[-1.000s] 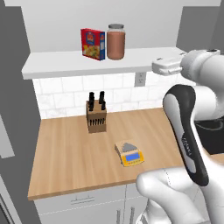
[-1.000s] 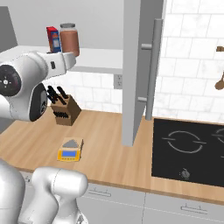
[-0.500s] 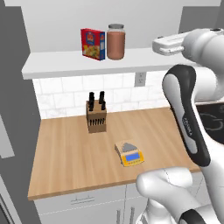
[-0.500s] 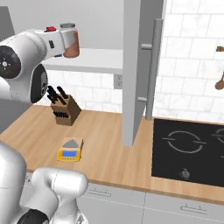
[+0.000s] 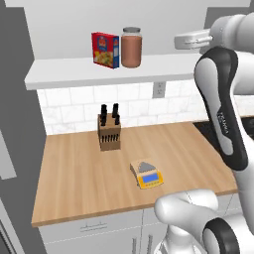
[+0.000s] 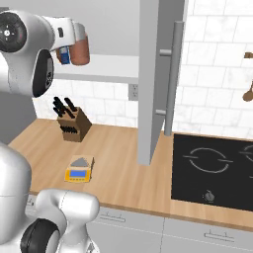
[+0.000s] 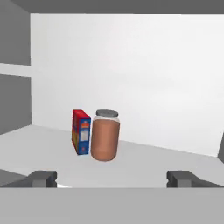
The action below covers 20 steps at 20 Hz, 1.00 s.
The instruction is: Pick the honey bottle and place it on the digital scale for weighing, and close the cabinet.
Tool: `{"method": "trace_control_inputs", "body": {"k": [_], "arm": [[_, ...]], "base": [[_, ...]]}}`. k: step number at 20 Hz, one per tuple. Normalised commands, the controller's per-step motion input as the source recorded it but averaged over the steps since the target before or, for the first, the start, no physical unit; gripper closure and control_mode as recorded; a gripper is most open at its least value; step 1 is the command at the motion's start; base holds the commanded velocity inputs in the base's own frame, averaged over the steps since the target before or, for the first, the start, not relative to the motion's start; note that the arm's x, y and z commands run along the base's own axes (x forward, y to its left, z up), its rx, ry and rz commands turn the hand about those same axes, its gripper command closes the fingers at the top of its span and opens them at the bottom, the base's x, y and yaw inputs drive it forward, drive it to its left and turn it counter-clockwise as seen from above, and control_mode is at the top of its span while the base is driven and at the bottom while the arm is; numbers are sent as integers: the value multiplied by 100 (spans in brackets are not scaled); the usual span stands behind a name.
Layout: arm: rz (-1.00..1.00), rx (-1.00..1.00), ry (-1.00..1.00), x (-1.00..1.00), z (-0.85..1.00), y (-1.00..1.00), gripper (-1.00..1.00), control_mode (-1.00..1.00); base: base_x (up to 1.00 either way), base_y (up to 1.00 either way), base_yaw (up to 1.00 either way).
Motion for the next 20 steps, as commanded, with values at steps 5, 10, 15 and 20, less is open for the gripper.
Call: {"method": "trace_control_inputs", "body": {"k": [5,10,15,20], "arm": [[1,7,1,0,-57,24,-100,-100],[1,3,-3,22,-12,7,-100,-100],[2,4,1,50,-9,12,-100,-100],[2,0,3,38,0,0,-100,-100]], "base": [[0,0,0],[0,0,0],[0,0,0],[0,0,0]]}}
